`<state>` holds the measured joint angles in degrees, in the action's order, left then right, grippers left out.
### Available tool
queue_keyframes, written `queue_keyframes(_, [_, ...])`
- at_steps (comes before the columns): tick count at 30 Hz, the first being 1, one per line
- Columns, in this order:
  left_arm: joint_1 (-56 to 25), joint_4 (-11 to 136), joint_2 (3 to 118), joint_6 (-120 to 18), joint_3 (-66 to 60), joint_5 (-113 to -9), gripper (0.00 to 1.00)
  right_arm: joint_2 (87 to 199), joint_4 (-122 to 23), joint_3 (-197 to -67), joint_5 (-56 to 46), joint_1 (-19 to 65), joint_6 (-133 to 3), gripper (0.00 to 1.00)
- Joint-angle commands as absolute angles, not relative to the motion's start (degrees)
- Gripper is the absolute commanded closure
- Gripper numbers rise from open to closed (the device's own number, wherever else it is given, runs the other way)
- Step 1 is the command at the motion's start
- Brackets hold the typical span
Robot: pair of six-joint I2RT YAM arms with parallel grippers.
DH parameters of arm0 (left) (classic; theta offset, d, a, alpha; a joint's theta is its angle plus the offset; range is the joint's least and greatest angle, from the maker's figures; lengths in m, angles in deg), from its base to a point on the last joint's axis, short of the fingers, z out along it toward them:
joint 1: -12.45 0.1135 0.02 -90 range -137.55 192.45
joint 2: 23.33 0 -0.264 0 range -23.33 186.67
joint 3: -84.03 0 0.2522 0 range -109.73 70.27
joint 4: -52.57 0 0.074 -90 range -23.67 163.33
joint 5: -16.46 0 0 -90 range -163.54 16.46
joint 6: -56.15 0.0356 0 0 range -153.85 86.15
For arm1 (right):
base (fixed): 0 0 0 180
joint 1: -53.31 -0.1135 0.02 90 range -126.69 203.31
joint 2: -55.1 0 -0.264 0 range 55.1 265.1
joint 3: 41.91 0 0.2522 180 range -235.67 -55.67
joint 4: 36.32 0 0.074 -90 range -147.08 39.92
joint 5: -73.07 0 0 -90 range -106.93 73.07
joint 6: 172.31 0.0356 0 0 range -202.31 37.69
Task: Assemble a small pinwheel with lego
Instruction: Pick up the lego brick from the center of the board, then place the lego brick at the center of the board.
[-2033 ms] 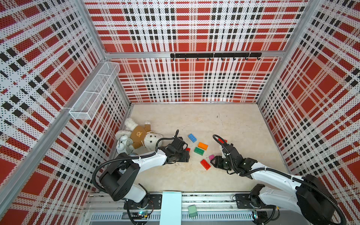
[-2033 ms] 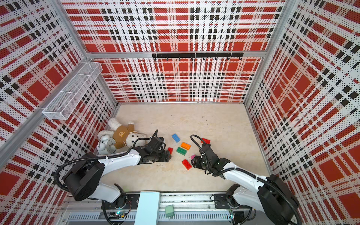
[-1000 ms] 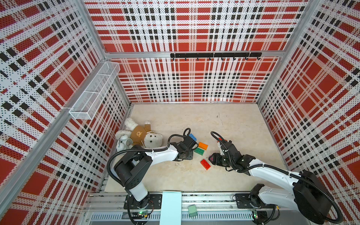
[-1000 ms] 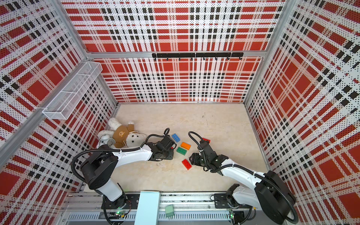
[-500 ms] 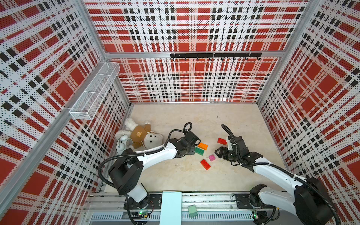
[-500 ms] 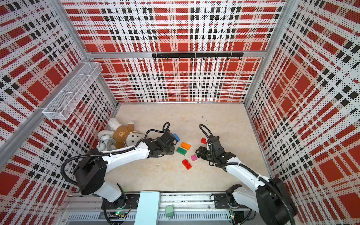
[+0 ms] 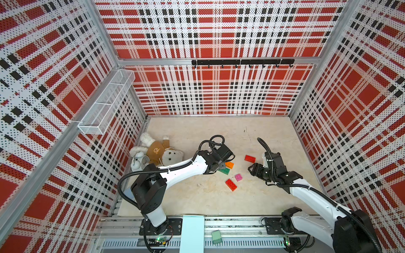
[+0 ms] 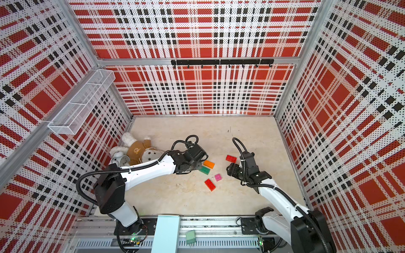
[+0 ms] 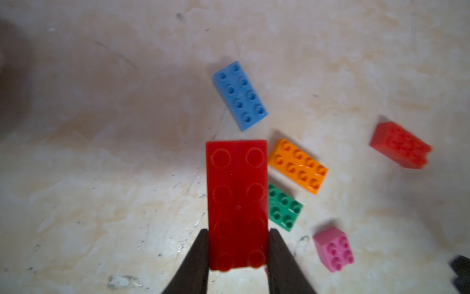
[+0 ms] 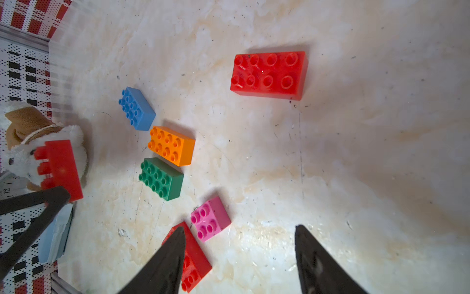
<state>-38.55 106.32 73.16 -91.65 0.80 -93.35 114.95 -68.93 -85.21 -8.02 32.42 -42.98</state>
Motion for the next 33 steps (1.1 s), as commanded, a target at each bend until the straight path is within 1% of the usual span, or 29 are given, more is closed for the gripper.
queue_keyframes(1, [-38.3,112.1,72.8,-103.4,0.7,-96.3,0.8,113.5,-69.0,-86.2,-9.1,32.4,-44.8,0.3])
queue_keyframes(3, [-38.8,115.4,75.2,-107.0,-1.0,-95.2,0.79,114.0,-69.3,-86.6,-8.7,32.5,-45.3,0.3])
queue_keyframes(7, [-39.5,120.2,79.9,-116.5,-1.8,-93.1,0.8,113.6,-68.9,-86.3,-6.8,32.5,-45.1,0.3])
queue_keyframes(11, [-40.7,118.3,81.9,-118.5,-2.8,-93.7,0.79,111.7,-68.7,-84.9,-5.1,32.2,-44.6,0.29])
queue_keyframes(14, [-41.4,117.6,82.2,-119.7,-2.6,-94.7,0.75,108.8,-71.0,-84.1,-5.2,30.9,-44.7,0.27])
queue_keyframes(18, [-41.1,113.2,83.4,-120.4,-0.2,-91.4,0.62,104.3,-74.3,-82.8,-5.9,29.9,-44.2,0.26])
queue_keyframes(20, [-40.8,110.3,84.1,-120.2,1.1,-89.4,0.59,102.7,-75.0,-82.1,-5.7,29.9,-43.8,0.26])
queue_keyframes(23, [-40.9,108.6,85.2,-119.5,1.4,-88.7,0.61,101.6,-76.0,-81.8,-5.7,29.9,-43.3,0.26])
queue_keyframes(25, [-41.1,107.6,85.4,-117.7,1.3,-88.1,0.63,101.2,-76.3,-81.9,-5.7,29.8,-43.1,0.26])
queue_keyframes(29, [-41.8,108.7,84.7,-115.5,1.8,-89.6,0.67,101.2,-76.6,-81.7,-6.5,29.6,-42.9,0.26])
queue_keyframes(33, [-41.7,107.2,85.5,-112.8,2.0,-88.9,0.68,102.5,-74.6,-81.2,-6.0,29.5,-42.3,0.26])
